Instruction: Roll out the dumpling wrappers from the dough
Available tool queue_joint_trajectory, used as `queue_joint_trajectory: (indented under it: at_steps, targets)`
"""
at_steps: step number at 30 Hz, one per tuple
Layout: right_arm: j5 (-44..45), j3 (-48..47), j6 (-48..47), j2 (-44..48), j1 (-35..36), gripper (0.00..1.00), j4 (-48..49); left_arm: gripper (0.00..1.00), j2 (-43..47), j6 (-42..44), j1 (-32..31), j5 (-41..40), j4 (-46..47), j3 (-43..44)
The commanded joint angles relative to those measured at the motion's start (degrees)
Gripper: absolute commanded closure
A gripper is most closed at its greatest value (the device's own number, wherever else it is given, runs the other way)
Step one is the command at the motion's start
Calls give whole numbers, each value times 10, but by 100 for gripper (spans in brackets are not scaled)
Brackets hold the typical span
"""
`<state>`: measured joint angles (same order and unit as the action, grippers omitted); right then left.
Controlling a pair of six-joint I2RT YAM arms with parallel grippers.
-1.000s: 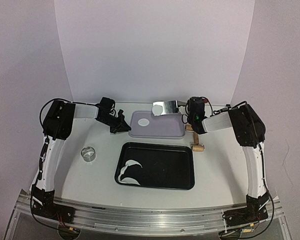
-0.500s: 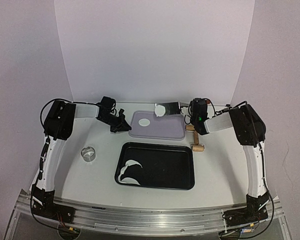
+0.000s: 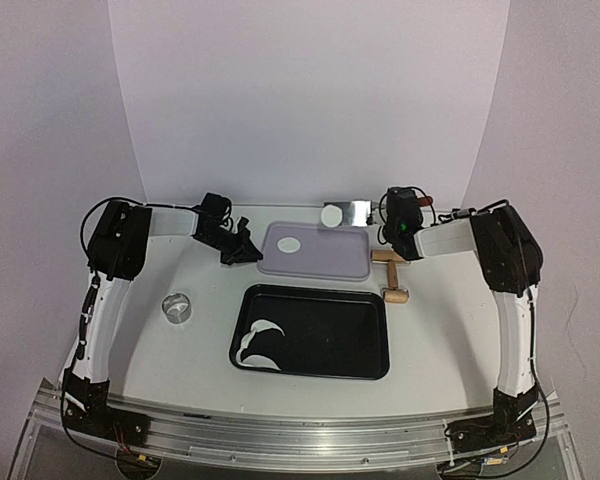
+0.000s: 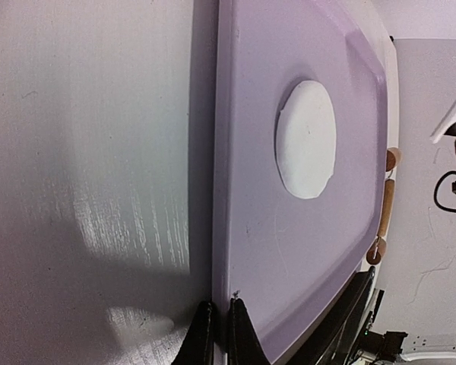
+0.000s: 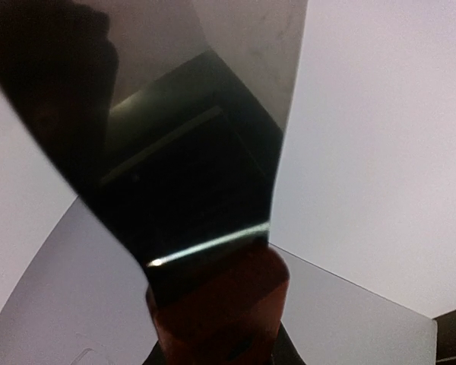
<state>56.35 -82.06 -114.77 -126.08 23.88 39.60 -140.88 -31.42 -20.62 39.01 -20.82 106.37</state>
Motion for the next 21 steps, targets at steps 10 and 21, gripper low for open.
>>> queue_joint_trajectory:
  at_steps: [10, 21]
  targets:
    - [-103, -217, 727, 84, 8, 100, -1026, 95, 3, -14, -2, -8, 3, -38]
    - [-623, -346, 989, 28, 13, 100, -1267, 95, 6, -15, -1, -8, 5, -29]
